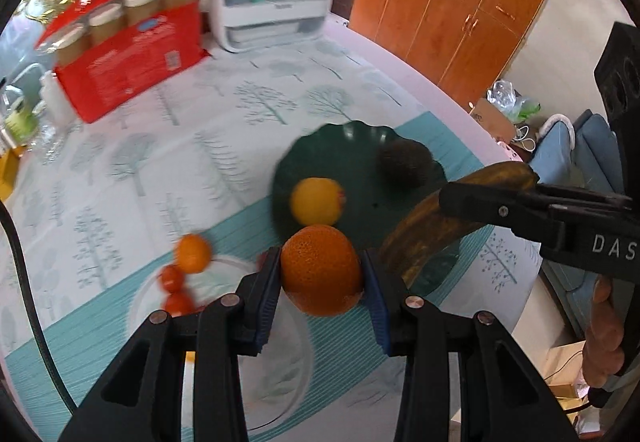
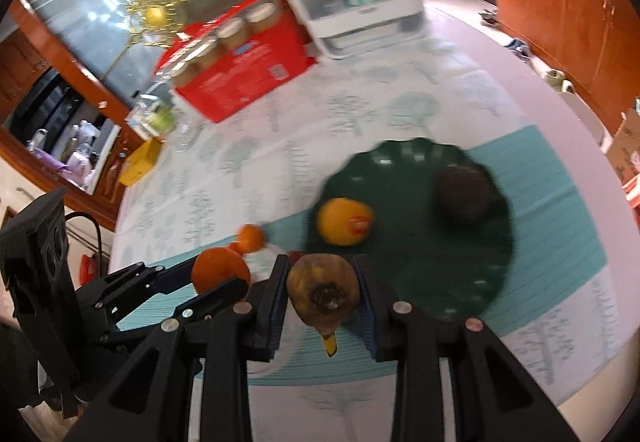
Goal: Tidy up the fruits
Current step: 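Carry the banana and orange into the green dish and release both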
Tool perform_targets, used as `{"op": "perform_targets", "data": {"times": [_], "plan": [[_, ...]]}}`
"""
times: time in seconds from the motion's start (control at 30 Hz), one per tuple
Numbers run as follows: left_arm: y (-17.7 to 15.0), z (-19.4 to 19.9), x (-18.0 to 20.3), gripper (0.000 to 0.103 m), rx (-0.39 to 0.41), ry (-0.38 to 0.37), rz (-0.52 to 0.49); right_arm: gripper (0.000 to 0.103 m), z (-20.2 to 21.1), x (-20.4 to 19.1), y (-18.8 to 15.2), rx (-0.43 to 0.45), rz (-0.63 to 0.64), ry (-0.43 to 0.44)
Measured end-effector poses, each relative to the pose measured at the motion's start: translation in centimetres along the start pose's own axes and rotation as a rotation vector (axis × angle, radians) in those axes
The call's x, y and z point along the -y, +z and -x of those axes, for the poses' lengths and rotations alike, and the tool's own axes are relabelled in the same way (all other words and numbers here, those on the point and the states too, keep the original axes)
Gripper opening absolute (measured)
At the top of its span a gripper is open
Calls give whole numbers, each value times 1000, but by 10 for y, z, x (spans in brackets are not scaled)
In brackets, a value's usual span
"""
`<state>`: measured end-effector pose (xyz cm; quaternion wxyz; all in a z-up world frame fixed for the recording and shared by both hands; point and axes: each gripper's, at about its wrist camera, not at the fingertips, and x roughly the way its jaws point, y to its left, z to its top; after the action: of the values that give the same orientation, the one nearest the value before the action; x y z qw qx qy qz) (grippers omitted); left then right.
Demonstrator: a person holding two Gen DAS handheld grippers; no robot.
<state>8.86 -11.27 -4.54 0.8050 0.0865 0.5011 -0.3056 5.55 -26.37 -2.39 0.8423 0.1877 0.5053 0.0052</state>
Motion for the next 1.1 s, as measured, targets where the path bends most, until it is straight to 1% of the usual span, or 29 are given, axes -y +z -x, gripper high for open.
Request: {"op": "perform_targets", "data": {"times": [0.13,0.27,0.43,0.53,0.63,0.77,0.8,0.83,0.87,0.93,1.1], "plan": [[9,-34,22,38,-38,4,25,31,-11,28,13,-61,44,-14],[14,-68,33,38,-83,24,71,31,-34,38,27,-138,120,-24],[16,-93,36,38,-120,56,144,31,-66,44,44,-219,182,28],[16,-101,35,39,-130,76,176,32,-90,47,53,-271,187,48],[15,-108,34,39,-137,103,201,32,-108,53,62,-288,171,73],[15,-112,31,40,-149,133,238,34,-123,54,66,-306,194,43],[15,-111,31,41,-145,140,243,34,-126,54,65,-313,203,48],[15,-109,31,43,-140,149,247,35,-127,54,65,-320,208,56],[15,-108,31,49,-138,151,250,35,-128,53,65,-321,213,63],[16,-105,29,56,-129,160,265,39,-128,52,65,-314,228,58],[17,-101,27,59,-118,177,289,44,-119,49,65,-281,264,44]]}}
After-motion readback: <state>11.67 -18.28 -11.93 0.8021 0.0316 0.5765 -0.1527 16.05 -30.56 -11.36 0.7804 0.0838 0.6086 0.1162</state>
